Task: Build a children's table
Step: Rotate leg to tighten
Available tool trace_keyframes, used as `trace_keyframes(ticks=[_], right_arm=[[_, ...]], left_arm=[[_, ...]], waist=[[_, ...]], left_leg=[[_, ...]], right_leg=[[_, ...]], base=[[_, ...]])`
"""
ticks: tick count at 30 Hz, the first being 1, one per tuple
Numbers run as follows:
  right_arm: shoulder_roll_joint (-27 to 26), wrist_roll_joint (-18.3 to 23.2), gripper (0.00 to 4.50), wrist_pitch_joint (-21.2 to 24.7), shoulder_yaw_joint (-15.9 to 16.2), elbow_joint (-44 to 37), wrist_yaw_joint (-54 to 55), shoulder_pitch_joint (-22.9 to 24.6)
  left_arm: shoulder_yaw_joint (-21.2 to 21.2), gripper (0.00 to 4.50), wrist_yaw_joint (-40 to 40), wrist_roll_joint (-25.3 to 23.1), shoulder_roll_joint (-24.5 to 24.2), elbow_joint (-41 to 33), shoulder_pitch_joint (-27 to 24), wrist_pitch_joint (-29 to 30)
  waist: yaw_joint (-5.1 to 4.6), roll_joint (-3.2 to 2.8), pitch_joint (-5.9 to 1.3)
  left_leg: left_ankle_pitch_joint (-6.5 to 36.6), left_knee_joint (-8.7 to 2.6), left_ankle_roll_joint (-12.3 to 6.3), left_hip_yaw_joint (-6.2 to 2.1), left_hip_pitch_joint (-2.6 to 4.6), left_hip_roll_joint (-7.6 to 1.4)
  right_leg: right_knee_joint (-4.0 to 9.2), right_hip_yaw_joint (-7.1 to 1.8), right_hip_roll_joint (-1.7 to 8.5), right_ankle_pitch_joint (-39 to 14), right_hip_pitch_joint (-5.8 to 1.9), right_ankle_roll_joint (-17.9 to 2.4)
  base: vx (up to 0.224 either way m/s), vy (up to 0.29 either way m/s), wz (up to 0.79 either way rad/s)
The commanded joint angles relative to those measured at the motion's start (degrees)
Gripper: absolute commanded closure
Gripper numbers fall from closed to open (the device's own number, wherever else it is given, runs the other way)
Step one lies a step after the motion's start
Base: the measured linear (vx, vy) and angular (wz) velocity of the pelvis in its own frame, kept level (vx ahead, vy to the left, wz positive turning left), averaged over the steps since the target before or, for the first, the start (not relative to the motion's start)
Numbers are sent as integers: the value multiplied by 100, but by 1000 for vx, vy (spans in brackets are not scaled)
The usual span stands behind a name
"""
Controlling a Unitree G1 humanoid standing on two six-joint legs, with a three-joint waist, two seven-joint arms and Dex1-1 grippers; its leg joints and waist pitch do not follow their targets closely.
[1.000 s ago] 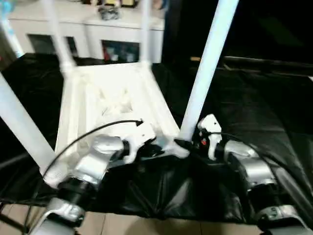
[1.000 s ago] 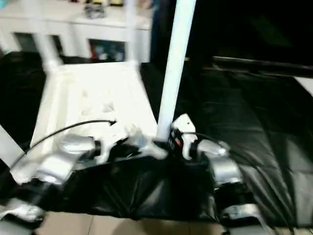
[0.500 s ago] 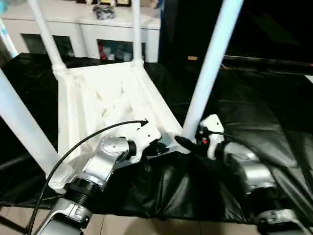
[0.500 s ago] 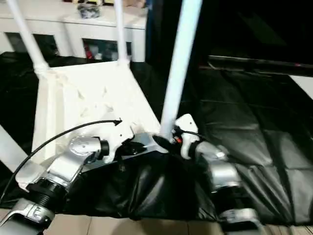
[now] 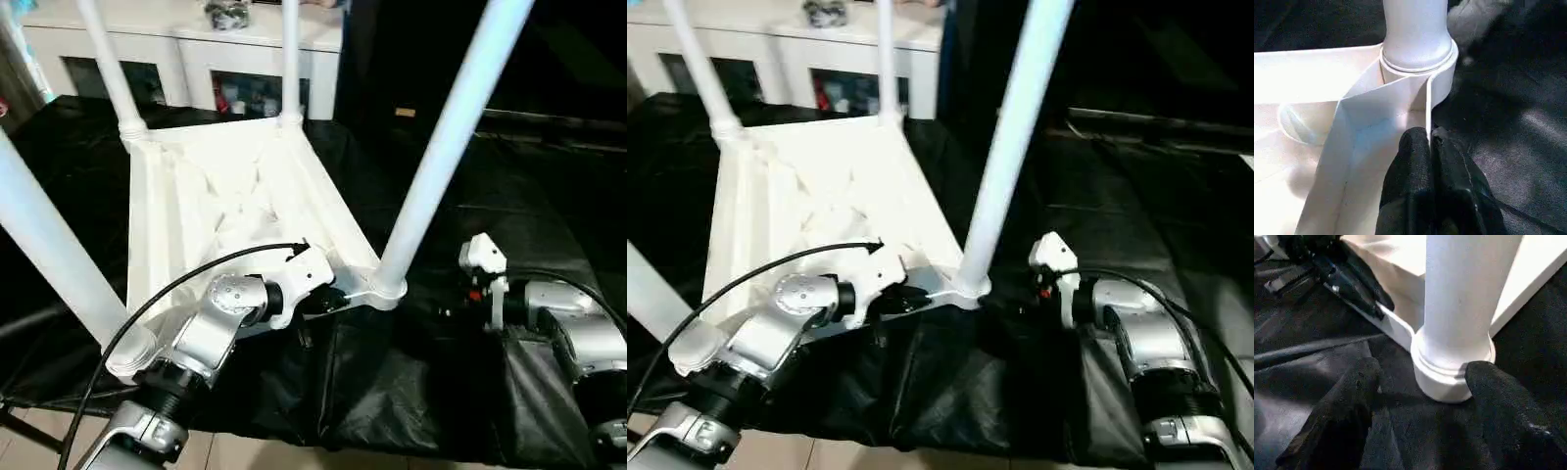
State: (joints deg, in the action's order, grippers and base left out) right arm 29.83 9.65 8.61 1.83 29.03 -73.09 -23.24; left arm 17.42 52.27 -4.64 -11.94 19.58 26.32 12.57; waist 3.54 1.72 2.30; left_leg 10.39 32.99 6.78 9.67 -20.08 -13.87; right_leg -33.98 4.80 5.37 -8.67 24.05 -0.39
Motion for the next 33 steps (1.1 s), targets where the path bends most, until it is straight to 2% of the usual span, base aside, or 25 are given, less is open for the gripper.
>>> trace_keyframes(ticks=[1, 2, 3, 5, 8, 9, 12, 14, 16, 19, 20, 21, 22, 24, 25, 26, 27, 28, 29, 30, 31, 32, 33], right_arm=[[103, 101, 134, 54, 2, -170, -91, -10], [121, 126, 134, 83, 18, -212, -134, 2], [182, 251, 134, 284, 144, -504, -363, 111], [198, 305, 134, 376, 210, -638, -473, 171], [122, 332, 134, 421, 321, -798, -546, 256], [62, 336, 134, 440, 375, -836, -567, 276], [20, 339, 134, 460, 415, -870, -583, 294], [-31, 328, 134, 479, 438, -888, -542, 299], [-105, 318, 134, 445, 407, -804, -437, 246], [-408, 312, 134, 413, 355, -570, -27, 49], [-538, 267, 134, 355, 352, -433, 196, -47], [-663, 221, 134, 304, 351, -284, 395, -146], [-794, 196, 134, 252, 346, -108, 576, -263], [-948, 77, 134, 144, 301, 218, 995, -472], [-1004, 39, 134, 91, 280, 349, 1140, -556], [-1051, 0, 134, 32, 247, 499, 1307, -651], [-1100, -54, 134, -38, 203, 696, 1544, -775], [-1152, -113, 134, -112, 156, 899, 1788, -901], [-1186, -155, 134, -161, 117, 1051, 1983, -1001], [-1209, -185, 134, -191, 93, 1159, 2127, -1072], [-1275, -271, 134, -279, 33, 1469, 2550, -1281], [-1300, -283, 134, -321, 14, 1562, 2659, -1350], [-1330, -300, 134, -346, -9, 1666, 2810, -1427]], left_arm=[[-29, 392, 67, 270, 110, -235, -57, -56], [-40, 392, 65, 291, 106, -285, -76, -20], [-117, 374, 20, 379, 63, -592, -186, 157], [-165, 348, -3, 420, 25, -782, -244, 261], [-354, 342, -24, 613, -49, -1330, -408, 614], [-462, 324, -37, 717, -88, -1618, -513, 802], [-533, 304, -44, 785, -122, -1822, -598, 927], [-613, 286, 22, 946, -305, -2294, -898, 1180], [-651, 266, 65, 1038, -382, -2474, -1049, 1264], [-726, 241, 189, 1340, -598, -2948, -1476, 1511], [-752, 233, 240, 1443, -691, -3153, -1644, 1666], [-776, 223, 300, 1527, -779, -3320, -1797, 1777], [-802, 214, 352, 1613, -867, -3504, -1967, 1886], [-840, 197, 252, 1580, -892, -3615, -2057, 2000], [-857, 188, 223, 1579, -910, -3656, -2097, 2034], [-875, 179, 194, 1582, -924, -3693, -2144, 2055], [-908, 165, 168, 1582, -935, -3704, -2194, 2054], [-938, 165, 128, 1600, -958, -3732, -2248, 2069], [-951, 156, 105, 1612, -978, -3747, -2287, 2085], [-959, 148, 90, 1623, -995, -3761, -2315, 2099], [-977, 142, 68, 1671, -1066, -3815, -2421, 2137], [-982, 133, 84, 1694, -1097, -3842, -2474, 2137], [-983, 123, 99, 1720, -1122, -3854, -2527, 2131]], waist=[[27, 143, -333], [21, 141, -334], [17, 126, -330], [12, 132, -323], [9, 151, -314], [12, 149, -313], [-7, 149, -315], [-9, 112, -300], [-41, 108, -293], [-51, 86, -287], [-55, 100, -301], [-92, 91, -296], [-102, 80, -282], [-134, 73, -263], [-143, 65, -262], [-141, 70, -255], [-144, 105, -262], [-150, 82, -258], [-162, 129, -263], [-156, 143, -267], [-164, 113, -270], [-176, 139, -269], [-173, 139, -278]], left_leg=[[1185, -301, -579, 126, -59, 93], [1185, -302, -568, 125, -60, 89], [1230, -312, -538, 118, -53, 79], [1284, -324, -533, 109, -49, 55], [1284, -323, -508, 111, -61, 57], [1289, -329, -494, 109, -59, 57], [1286, -325, -453, 104, -63, 64], [1356, -336, -425, 100, -46, 51], [1476, -345, -386, 98, -48, 58], [1513, -358, -333, 96, -40, 61], [1498, -353, -298, 89, -39, 54], [1502, -370, -254, 78, -61, 60], [1596, -360, -250, 95, -20, 58], [1675, -382, -199, 82, -41, 73], [1756, -373, -162, 87, -6, 66], [1806, -366, -158, 94, 1, 80], [1802, -361, -143, 95, 2, 69], [1775, -373, -120, 80, -17, 81], [1745, -361, -120, 94, -13, 86], [1706, -357, -116, 91, -19, 83], [1642, -365, -85, 78, -33, 76], [1625, -363, -83, 91, -29, 84], [1576, -352, -88, 96, -26, 89]], right_leg=[[425, -174, 175, -2073, -337, -911], [426, -173, 170, -2065, -330, -916], [429, -170, 162, -2041, -330, -926], [411, -172, 152, -1906, -331, -976], [399, -176, 160, -1874, -334, -1011], [407, -175, 160, -1905, -331, -1018], [395, -175, 149, -1878, -337, -1001], [402, -179, 154, -1927, -321, -1010], [415, -177, 140, -2011, -310, -1002], [416, -179, 129, -2008, -299, -1006], [386, -179, 147, -1971, -298, -1041], [371, -173, 141, -1982, -310, -1062], [401, -182, 127, -2030, -269, -1055], [414, -169, 112, -2168, -286, -1003], [427, -176, 118, -2223, -258, -989], [441, -179, 112, -2306, -256, -948], [432, -183, 128, -2324, -247, -948], [429, -178, 123, -2386, -272, -904], [434, -183, 112, -2358, -261, -885], [411, -187, 123, -2337, -263, -891], [384, -191, 137, -2295, -267, -916], [401, -191, 127, -2300, -260, -903], [386, -197, 111, -2198, -269, -893]], base=[[0, 0, 0], [0, 0, 0], [0, 0, 0], [0, 0, 0], [0, 0, 0], [0, 0, 0], [0, 0, 0], [0, 0, 0], [0, 0, 0], [0, 0, 0], [0, 0, 0], [0, 0, 0], [0, 0, 0], [0, 0, 0], [0, 0, 0], [0, 0, 0], [0, 0, 0], [0, 0, 0], [0, 0, 0], [0, 0, 0], [0, 0, 0], [0, 0, 0], [0, 0, 0]])
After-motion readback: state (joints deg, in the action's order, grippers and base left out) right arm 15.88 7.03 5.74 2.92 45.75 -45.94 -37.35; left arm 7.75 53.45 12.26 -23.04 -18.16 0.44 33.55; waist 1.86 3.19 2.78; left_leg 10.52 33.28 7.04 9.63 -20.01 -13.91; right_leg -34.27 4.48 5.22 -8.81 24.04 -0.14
